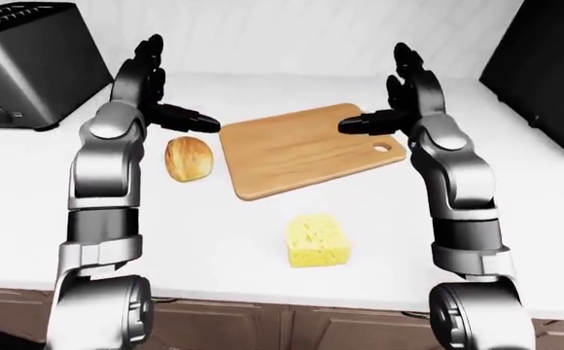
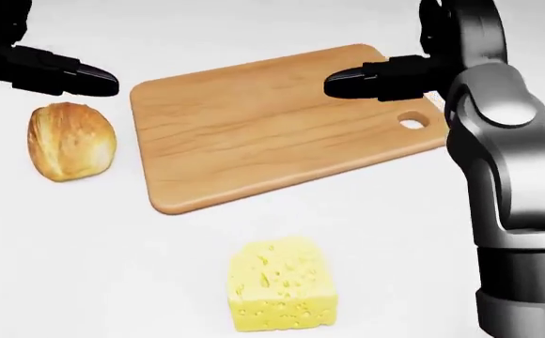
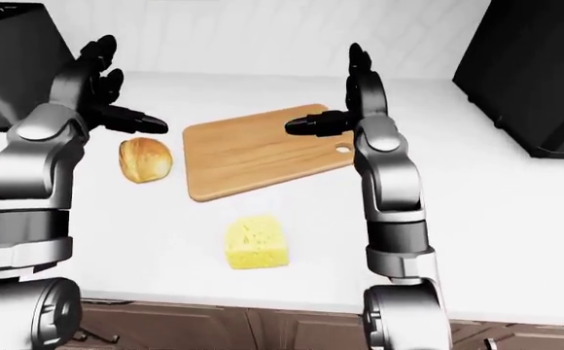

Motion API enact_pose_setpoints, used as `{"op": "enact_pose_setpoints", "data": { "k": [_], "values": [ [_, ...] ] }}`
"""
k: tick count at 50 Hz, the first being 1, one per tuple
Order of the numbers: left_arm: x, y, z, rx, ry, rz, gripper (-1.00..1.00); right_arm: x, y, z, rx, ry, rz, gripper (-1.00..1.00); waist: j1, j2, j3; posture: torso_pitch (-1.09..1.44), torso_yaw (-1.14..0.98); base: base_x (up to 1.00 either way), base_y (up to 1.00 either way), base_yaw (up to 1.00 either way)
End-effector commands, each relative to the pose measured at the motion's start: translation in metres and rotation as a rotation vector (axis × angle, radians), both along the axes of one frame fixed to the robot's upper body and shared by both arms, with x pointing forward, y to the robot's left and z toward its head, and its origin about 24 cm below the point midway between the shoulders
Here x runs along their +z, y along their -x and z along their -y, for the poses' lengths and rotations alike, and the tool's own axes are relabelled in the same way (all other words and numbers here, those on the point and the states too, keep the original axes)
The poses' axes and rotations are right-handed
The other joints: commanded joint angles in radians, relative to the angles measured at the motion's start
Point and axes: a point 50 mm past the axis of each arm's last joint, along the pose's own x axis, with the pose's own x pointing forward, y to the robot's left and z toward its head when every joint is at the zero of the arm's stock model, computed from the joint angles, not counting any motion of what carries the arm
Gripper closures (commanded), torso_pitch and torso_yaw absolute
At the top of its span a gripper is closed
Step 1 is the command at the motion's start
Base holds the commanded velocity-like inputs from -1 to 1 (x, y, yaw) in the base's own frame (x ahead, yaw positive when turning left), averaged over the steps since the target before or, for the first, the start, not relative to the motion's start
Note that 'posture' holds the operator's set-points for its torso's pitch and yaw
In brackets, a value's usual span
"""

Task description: Place the bread and cheese on the cutting board.

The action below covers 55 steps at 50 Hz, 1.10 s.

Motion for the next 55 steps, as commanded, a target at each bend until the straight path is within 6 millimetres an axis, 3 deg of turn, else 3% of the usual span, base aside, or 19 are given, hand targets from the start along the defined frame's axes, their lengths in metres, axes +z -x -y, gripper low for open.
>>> {"op": "enact_pose_setpoints", "data": {
  "k": [1, 12, 19, 22, 25, 28, 30, 33, 36, 41, 47, 55],
  "values": [
    [0.039, 0.007, 0.004, -0.018, -0.025, 0.157, -1.0, 0.033, 0.006, 0.002, -0.004, 0.008, 0.146, -1.0, 0.002, 0.007, -0.043, 0.0, 0.0, 0.0, 0.0, 0.0],
    [0.049, 0.007, 0.006, -0.021, -0.045, 0.163, -1.0, 0.038, 0.006, 0.004, -0.005, 0.013, 0.148, -1.0, 0.01, 0.006, -0.041, 0.0, 0.0, 0.0, 0.0, 0.0],
    [0.054, -0.009, -0.008, -0.021, -0.179, 0.061, -1.0, 0.038, 0.006, 0.006, -0.004, 0.023, 0.148, -1.0, 0.016, 0.005, -0.04, 0.0, 0.0, 0.0, 0.0, 0.0],
    [0.07, -0.011, -0.006, -0.036, -0.365, 0.062, -1.0, 0.036, 0.004, 0.006, -0.005, 0.025, 0.147, -1.0, 0.017, 0.003, -0.04, 0.0, 0.0, 0.0, 0.0, 0.0],
    [0.098, -0.011, -0.005, -0.037, -0.462, 0.083, -1.0, 0.035, 0.003, 0.009, -0.005, 0.018, 0.139, -1.0, 0.017, -0.002, -0.041, 0.0, 0.0, 0.0, 0.0, 0.0],
    [0.102, -0.016, -0.003, -0.08, -0.554, 0.024, -1.0, 0.039, 0.004, 0.011, -0.005, 0.016, 0.143, -1.0, 0.018, -0.009, -0.039, 0.0, 0.0, 0.0, 0.0, 0.0],
    [0.09, -0.021, -0.004, -0.085, -0.613, -0.018, -1.0, 0.038, 0.004, 0.011, -0.007, 0.013, 0.142, -1.0, 0.021, -0.011, -0.037, 0.0, 0.0, 0.0, 0.0, 0.0],
    [0.055, -0.025, -0.001, -0.171, -0.653, -0.104, -1.0, 0.038, 0.005, 0.012, -0.007, 0.016, 0.143, -1.0, 0.022, -0.007, -0.038, 0.0, 0.0, 0.0, 0.0, 0.0],
    [0.04, -0.025, -0.006, -0.172, -0.652, -0.145, -1.0, 0.035, 0.004, 0.013, -0.008, 0.02, 0.14, -1.0, 0.021, 0.0, -0.047, 0.0, 0.0, 0.0, 0.0, 0.0],
    [0.036, -0.027, -0.011, -0.154, -0.663, -0.162, -1.0, 0.034, 0.004, 0.012, -0.006, 0.023, 0.14, -1.0, 0.016, -0.006, -0.053, 0.0, 0.0, 0.0, 0.0, 0.0],
    [0.007, -0.029, -0.013, -0.176, -0.66, -0.243, -1.0, 0.028, 0.003, 0.011, -0.004, 0.026, 0.131, -1.0, 0.017, -0.011, -0.053, 0.0, 0.0, 0.0, 0.0, 0.0],
    [0.005, -0.026, -0.025, -0.135, -0.643, -0.246, -1.0, 0.02, 0.003, 0.01, -0.002, 0.028, 0.124, -1.0, 0.019, -0.006, -0.059, 0.0, 0.0, 0.0, 0.0, 0.0]
  ]
}}
